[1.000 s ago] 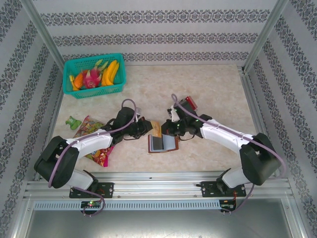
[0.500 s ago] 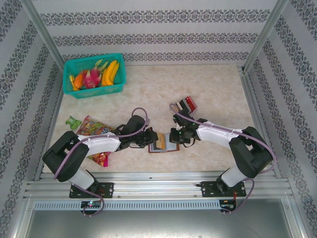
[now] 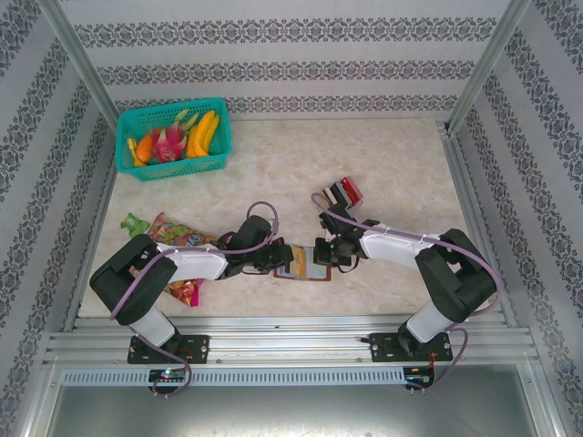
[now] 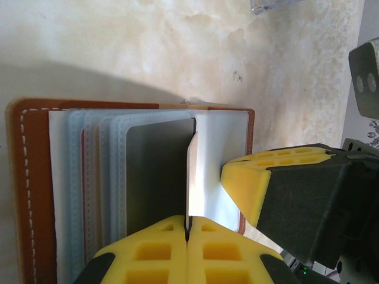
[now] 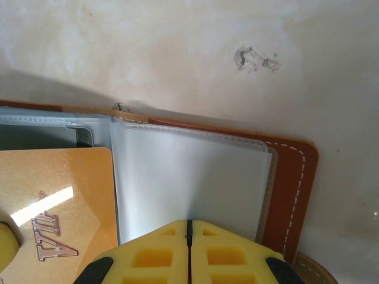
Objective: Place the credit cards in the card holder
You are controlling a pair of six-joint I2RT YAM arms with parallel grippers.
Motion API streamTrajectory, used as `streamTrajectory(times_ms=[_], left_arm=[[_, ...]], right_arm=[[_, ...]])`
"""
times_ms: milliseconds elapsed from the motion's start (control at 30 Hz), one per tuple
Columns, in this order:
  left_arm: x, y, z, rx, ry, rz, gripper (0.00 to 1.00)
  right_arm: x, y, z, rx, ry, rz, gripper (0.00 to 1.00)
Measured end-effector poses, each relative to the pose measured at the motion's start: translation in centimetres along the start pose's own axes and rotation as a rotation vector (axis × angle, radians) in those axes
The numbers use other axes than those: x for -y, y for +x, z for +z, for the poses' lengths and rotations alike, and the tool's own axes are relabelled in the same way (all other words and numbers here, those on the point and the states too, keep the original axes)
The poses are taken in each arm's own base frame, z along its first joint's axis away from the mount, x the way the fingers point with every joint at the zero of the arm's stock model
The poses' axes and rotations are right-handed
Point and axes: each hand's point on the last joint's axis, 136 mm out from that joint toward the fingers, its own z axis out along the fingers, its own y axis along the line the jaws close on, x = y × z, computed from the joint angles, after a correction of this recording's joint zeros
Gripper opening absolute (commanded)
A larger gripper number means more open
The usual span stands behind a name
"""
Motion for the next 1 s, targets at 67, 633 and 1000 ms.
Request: streamTrajectory(times_ms=[67, 633, 1000], left_arm=[[0.0, 0.0, 0.0, 0.0, 0.0, 0.006, 0.0], [0.5, -0.2, 1.5, -0.003, 0.037, 0.041, 0.0], [0.4, -0.3, 2.3, -0.008, 0.033, 0.042, 0.0]], right_arm=[[0.0, 0.0, 0.0, 0.001, 0.0, 0.001, 0.11], [1.5, -1.3, -2.0, 0.057, 0.039, 0.027, 0.18], [2.8, -1.1, -1.0, 0.032, 0.085, 0.044, 0.17]])
